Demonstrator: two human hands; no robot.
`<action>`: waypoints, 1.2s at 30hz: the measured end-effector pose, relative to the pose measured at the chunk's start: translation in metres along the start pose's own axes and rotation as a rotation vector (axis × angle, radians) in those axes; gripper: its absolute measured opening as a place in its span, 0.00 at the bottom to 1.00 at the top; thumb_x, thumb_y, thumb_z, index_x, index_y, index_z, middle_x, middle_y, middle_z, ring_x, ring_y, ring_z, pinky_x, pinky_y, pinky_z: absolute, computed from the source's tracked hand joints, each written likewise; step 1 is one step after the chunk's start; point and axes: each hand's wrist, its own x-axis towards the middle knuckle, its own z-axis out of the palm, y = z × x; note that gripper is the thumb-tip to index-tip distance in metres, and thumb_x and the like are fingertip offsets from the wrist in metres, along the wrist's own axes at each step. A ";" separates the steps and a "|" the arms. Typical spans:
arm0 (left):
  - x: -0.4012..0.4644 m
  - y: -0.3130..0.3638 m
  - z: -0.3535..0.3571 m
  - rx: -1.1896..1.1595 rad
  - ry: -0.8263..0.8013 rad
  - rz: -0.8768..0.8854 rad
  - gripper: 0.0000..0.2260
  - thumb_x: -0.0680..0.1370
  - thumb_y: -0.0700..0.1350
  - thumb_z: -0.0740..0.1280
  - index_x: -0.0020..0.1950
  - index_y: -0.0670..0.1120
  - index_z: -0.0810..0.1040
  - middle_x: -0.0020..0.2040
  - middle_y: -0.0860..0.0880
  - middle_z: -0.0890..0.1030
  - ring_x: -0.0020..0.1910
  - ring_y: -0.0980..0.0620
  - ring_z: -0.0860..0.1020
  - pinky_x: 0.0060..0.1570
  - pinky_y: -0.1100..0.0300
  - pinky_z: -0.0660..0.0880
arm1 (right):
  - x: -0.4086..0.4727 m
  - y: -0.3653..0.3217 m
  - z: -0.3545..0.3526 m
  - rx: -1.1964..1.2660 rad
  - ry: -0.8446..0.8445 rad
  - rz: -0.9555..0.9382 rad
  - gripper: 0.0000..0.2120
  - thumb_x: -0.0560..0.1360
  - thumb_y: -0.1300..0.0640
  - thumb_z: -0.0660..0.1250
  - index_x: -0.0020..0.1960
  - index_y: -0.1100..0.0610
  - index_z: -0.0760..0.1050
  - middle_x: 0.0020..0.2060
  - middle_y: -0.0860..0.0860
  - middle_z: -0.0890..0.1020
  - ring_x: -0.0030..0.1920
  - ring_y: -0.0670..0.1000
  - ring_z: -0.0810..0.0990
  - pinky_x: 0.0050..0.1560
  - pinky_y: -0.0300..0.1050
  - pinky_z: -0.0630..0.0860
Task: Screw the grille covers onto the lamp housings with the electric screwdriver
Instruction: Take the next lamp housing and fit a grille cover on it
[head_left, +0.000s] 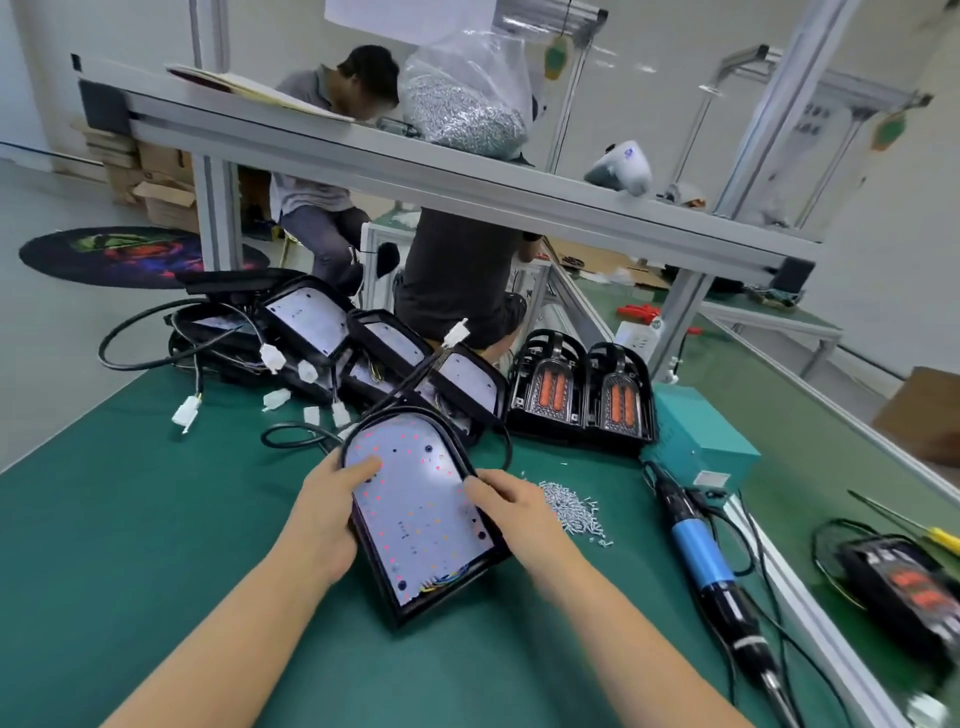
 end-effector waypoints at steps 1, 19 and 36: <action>0.001 -0.001 0.000 0.004 0.009 0.004 0.11 0.78 0.34 0.61 0.60 0.40 0.76 0.50 0.41 0.82 0.45 0.44 0.80 0.47 0.51 0.77 | 0.006 -0.002 -0.006 -0.041 0.035 -0.006 0.06 0.79 0.54 0.66 0.45 0.49 0.79 0.35 0.36 0.80 0.37 0.36 0.75 0.40 0.25 0.68; -0.016 -0.018 -0.009 -0.114 0.064 0.005 0.22 0.75 0.53 0.65 0.65 0.43 0.75 0.56 0.44 0.82 0.56 0.46 0.80 0.51 0.52 0.75 | 0.117 -0.015 -0.075 -0.953 0.366 0.109 0.21 0.80 0.55 0.63 0.71 0.60 0.64 0.66 0.61 0.70 0.66 0.62 0.67 0.59 0.55 0.71; -0.006 -0.026 -0.016 -0.107 0.049 0.005 0.25 0.71 0.55 0.66 0.64 0.42 0.76 0.56 0.44 0.82 0.57 0.45 0.80 0.53 0.51 0.75 | 0.152 -0.014 -0.065 -0.764 0.506 0.309 0.38 0.75 0.40 0.68 0.73 0.62 0.59 0.69 0.61 0.68 0.69 0.61 0.66 0.58 0.55 0.73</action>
